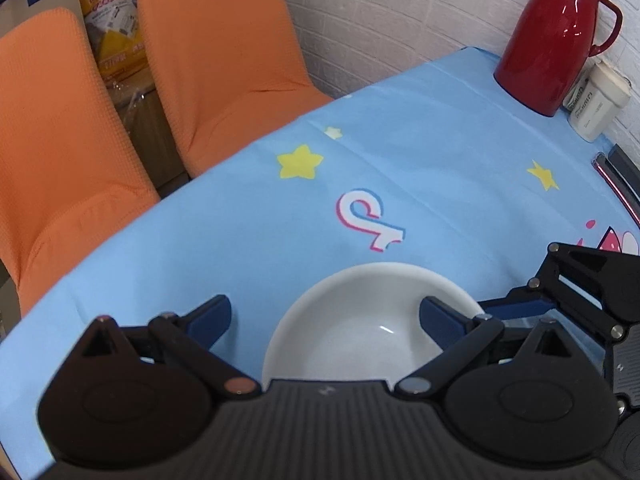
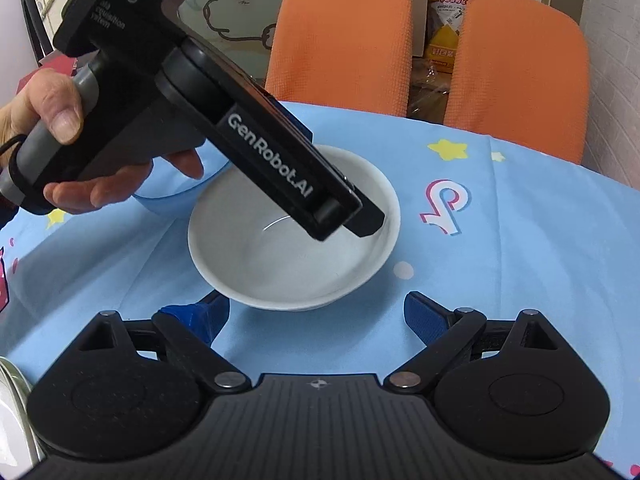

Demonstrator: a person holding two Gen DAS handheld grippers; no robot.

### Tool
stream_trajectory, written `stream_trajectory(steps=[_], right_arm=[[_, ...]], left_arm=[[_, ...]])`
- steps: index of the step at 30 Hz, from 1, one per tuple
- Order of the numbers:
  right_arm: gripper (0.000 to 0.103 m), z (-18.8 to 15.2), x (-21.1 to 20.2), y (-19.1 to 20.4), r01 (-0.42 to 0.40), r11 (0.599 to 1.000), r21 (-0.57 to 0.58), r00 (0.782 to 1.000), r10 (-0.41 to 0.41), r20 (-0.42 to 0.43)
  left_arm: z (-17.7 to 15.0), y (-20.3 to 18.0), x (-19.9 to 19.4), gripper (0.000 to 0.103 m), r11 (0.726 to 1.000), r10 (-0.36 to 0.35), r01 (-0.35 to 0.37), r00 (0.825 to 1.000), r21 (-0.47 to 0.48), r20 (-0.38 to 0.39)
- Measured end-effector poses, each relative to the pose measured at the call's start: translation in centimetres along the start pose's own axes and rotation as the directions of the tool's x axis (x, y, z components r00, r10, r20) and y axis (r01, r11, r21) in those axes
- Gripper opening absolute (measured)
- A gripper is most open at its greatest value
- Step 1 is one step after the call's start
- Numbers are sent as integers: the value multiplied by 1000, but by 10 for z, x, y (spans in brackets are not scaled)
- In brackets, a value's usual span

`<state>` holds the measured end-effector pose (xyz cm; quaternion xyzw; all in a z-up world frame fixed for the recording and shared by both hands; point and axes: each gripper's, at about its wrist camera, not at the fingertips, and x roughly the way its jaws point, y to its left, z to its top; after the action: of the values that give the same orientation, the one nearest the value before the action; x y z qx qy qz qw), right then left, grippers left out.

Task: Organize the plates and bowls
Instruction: 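Move the left tool to the white ceramic bowl and grasp its rim, then carry the white bowl with the left tool and lower it into the steel bowl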

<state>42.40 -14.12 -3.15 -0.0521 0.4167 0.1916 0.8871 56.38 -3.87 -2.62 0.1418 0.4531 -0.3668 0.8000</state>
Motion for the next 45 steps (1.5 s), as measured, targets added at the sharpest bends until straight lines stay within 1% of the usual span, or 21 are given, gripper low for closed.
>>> stream_trajectory(steps=[5, 9, 11, 12, 13, 14, 15, 16, 18, 21, 26, 30, 34, 38, 40, 42, 45], right_arm=[[82, 5, 8, 10, 12, 999, -53, 999, -14, -37], [82, 9, 12, 18, 23, 993, -113, 997, -31, -74], [79, 7, 11, 20, 19, 989, -146, 998, -27, -53], [79, 6, 11, 21, 18, 987, -160, 999, -24, -35], [79, 6, 11, 22, 26, 985, -173, 999, -30, -18], [78, 5, 11, 23, 48, 980, -192, 999, -48, 7], [78, 4, 10, 20, 61, 977, -205, 998, -58, 23], [77, 3, 9, 19, 66, 976, -208, 997, -59, 40], [77, 1, 4, 17, 57, 979, -195, 997, -47, 53], [77, 0, -13, 17, 80, 975, -207, 994, -62, 88], [77, -1, -52, 21, 124, 969, -214, 985, -95, 142], [77, -19, -94, 31, 156, 961, -228, 978, -119, 169], [77, -48, -134, 46, 166, 960, -227, 980, -136, 143], [77, -84, -160, 62, 169, 963, -210, 983, -149, 104], [77, -100, -166, 69, 168, 965, -203, 984, -152, 90], [77, -116, -169, 72, 151, 972, -182, 987, -140, 76], [77, -134, -166, 72, 122, 982, -143, 992, -115, 54]], left_arm=[[-6, -8, 2, 100, 999, 28, -28, 999, 44, 17], [-7, -10, 2, 99, 999, 26, -27, 1000, 38, 15], [-8, -10, 4, 93, 999, 28, -29, 999, 29, 20], [-9, -10, 5, 80, 1000, 21, -22, 1000, 23, 15], [-10, -9, 6, 63, 1000, 5, -5, 1000, 14, 3], [-11, -9, 4, 61, 1000, 1, -1, 1000, 5, 16], [-12, -9, 4, 61, 1000, 9, -9, 1000, 0, 17], [-12, -9, 3, 60, 1000, 8, -8, 1000, -8, 17], [-12, -10, -1, 60, 1000, 6, -5, 1000, -31, 21], [-9, -22, -17, 59, 1000, 11, -9, 998, -28, 59], [-7, -62, -55, 59, 1000, 26, -26, 993, -1, 113], [-23, -109, -87, 59, 999, 31, -35, 988, 28, 154], [-48, -151, -108, 59, 1000, 2, -5, 988, 21, 153], [-82, -191, -112, 60, 1000, -23, 19, 990, 25, 142], [-99, -207, -110, 60, 999, -25, 22, 991, 29, 132], [-113, -216, -105, 60, 999, -29, 27, 993, 22, 113], [-128, -227, -95, 60, 1000, -15, 14, 997, 22, 82]])
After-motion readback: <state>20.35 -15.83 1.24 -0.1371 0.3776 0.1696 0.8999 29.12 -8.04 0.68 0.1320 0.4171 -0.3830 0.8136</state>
